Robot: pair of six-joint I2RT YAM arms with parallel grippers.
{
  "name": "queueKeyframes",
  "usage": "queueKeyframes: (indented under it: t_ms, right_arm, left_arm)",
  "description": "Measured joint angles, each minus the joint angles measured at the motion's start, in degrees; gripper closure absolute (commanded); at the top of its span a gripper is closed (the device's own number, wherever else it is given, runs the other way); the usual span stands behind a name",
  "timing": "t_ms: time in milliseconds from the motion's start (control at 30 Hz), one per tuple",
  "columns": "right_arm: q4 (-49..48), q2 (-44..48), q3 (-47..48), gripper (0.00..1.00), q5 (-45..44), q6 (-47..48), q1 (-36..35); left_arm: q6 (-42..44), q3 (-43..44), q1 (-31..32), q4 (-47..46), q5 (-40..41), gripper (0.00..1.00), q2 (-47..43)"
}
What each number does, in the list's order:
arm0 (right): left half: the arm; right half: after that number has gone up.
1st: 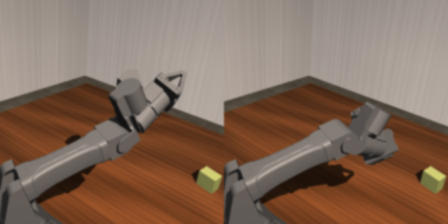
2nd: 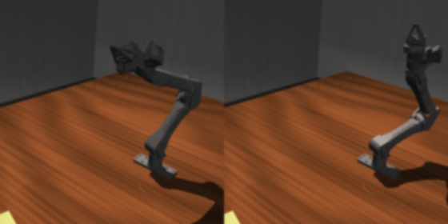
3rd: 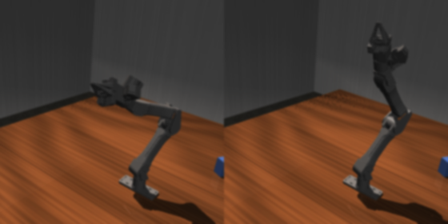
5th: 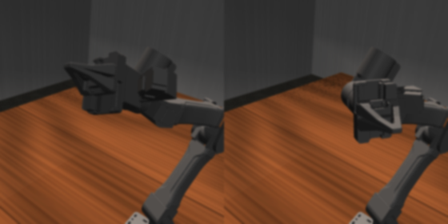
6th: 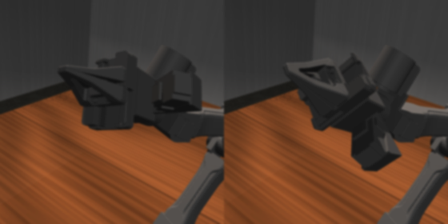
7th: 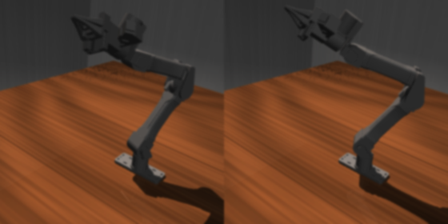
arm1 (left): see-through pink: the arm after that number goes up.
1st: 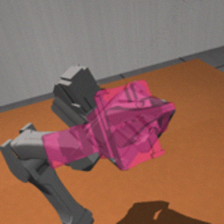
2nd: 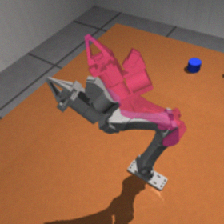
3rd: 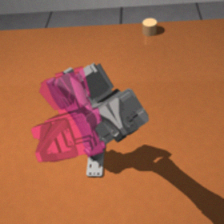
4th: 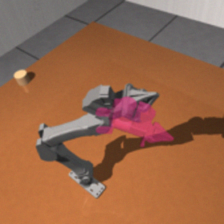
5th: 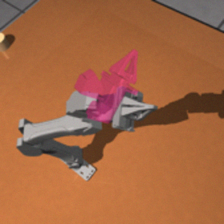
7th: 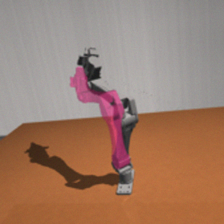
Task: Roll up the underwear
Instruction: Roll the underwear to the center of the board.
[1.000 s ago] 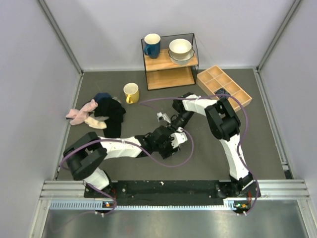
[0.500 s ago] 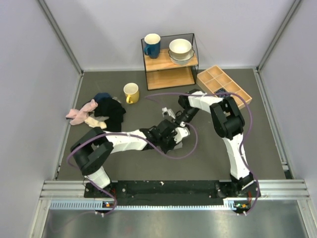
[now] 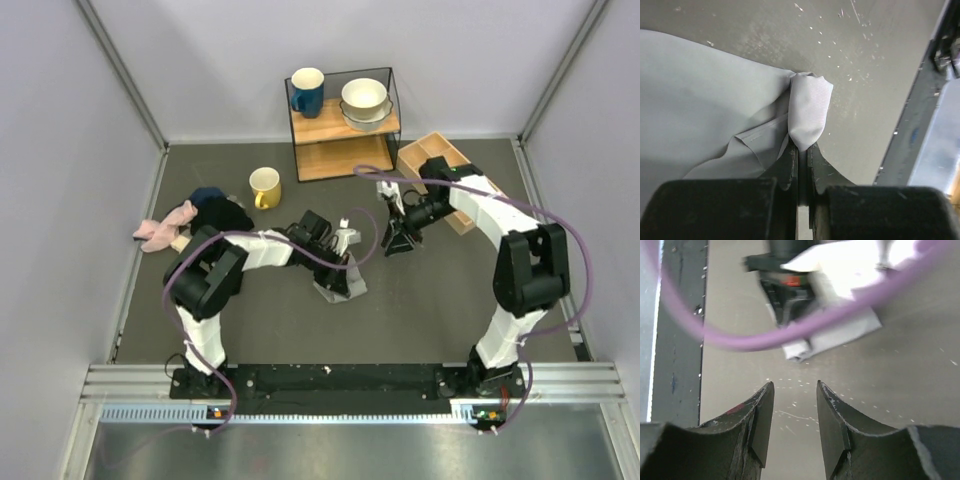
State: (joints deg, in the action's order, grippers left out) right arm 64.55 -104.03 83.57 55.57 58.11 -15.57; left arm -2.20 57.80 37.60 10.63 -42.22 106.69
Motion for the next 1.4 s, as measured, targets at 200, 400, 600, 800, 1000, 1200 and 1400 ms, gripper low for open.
queueKeyframes:
  t_ms: [200,400,600,800,1000,1200,1400]
  right_arm:
    - [-2.14,12.17,-14.51,0.45,4.13,18.97,-3.82]
    - [-19.10,18.49,-27.36,0.43,-3.37,19.47,-15.34]
    - [-32.54,14.86,-29.24,0.44,-16.13,17.05,-24.55]
    - [-38.23,9.68,-29.59,0.51,-24.22,15.78,-26.34]
    - [-39.50,7.72,-29.51,0.70,-26.47,15.37,-26.84]
    - [-38.23,6.10,-27.54,0.79,-27.23,15.08,-27.67]
    - [-33.11,4.09,-23.71,0.80,-26.93,14.67,-27.69]
  left_arm:
    - [-4.02,5.90,-3.67,5.22,-9.64,1.00,7.37]
    - [-5.51,8.00,-4.76,7.63,-12.61,1.00,9.90]
    - [-6.40,8.00,-4.98,7.58,-12.66,0.98,9.97]
    - [-7.37,7.82,-5.40,7.37,-12.63,0.95,9.97]
    - [-10.34,5.11,-6.32,3.19,-12.96,0.75,8.98]
    - [-14.53,-1.38,-8.83,-3.48,-10.51,0.58,3.13]
    - [-15.26,-10.69,-12.83,-9.38,0.26,0.56,-12.24]
